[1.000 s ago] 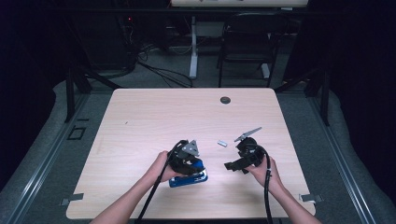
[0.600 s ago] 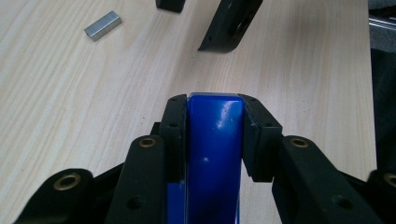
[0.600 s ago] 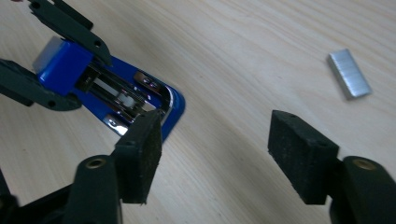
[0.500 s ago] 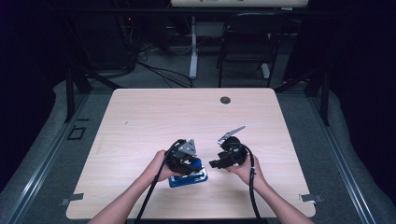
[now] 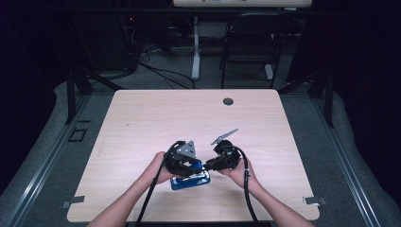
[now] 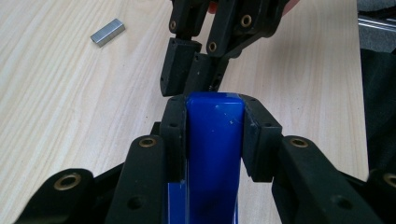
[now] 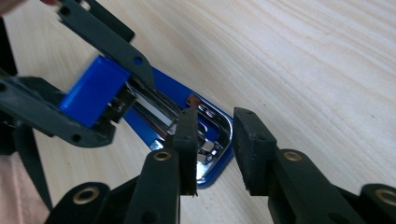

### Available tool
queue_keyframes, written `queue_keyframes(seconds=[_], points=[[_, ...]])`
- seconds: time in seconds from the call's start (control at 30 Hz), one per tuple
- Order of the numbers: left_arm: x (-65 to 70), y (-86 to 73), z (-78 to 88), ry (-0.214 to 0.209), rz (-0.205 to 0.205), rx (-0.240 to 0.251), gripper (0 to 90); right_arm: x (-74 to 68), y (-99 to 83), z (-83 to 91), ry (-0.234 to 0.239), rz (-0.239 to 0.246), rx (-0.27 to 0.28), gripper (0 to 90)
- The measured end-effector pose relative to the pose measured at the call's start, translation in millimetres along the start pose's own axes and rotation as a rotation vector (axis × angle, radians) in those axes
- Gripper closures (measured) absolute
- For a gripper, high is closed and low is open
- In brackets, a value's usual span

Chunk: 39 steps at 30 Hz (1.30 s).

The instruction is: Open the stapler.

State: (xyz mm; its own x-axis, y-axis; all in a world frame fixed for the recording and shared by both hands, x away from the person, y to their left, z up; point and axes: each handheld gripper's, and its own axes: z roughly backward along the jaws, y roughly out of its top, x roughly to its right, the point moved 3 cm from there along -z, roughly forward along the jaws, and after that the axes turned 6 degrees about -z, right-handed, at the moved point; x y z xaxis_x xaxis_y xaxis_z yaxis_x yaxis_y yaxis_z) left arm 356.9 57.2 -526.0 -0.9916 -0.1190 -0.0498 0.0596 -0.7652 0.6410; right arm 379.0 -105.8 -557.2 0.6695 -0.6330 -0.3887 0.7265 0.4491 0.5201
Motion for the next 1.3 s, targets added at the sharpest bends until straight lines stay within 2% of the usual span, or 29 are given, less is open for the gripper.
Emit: queue_keyframes(seconds=[0.2,0.33,0.43,0.57,0.77,0.9,1.13,1.3], points=[[0.4,-0.3,1.9,0.009,-0.002,0.004,66.1,-1.0,-2.4,-3.6,0.005,0.006,-0.021,79.8],[0.9,-0.7,6.2,0.013,-0.002,0.006,66.2,-3.9,-3.2,-4.2,-0.007,0.031,-0.024,84.6],[1.2,-0.9,9.0,0.015,-0.003,0.004,66.2,-5.0,-4.4,-6.0,-0.022,0.049,-0.019,85.0],[2.8,-1.7,14.7,0.025,-0.001,0.000,66.4,-4.7,-7.3,-10.4,-0.048,0.048,-0.034,85.9],[4.1,-5.5,25.5,0.027,-0.001,0.003,66.4,-4.9,-7.5,-9.9,-0.055,0.063,-0.041,85.9],[5.7,-6.3,27.4,0.038,-0.001,0.006,66.4,-4.7,-7.6,-10.3,-0.046,0.050,-0.034,85.9],[6.9,-6.2,30.0,0.049,-0.008,-0.003,66.4,-6.8,-7.9,-10.3,-0.061,0.055,-0.031,86.1],[7.0,-11.0,37.0,0.047,0.006,0.013,66.4,-6.7,-7.7,-10.7,-0.056,0.054,-0.027,86.1]])
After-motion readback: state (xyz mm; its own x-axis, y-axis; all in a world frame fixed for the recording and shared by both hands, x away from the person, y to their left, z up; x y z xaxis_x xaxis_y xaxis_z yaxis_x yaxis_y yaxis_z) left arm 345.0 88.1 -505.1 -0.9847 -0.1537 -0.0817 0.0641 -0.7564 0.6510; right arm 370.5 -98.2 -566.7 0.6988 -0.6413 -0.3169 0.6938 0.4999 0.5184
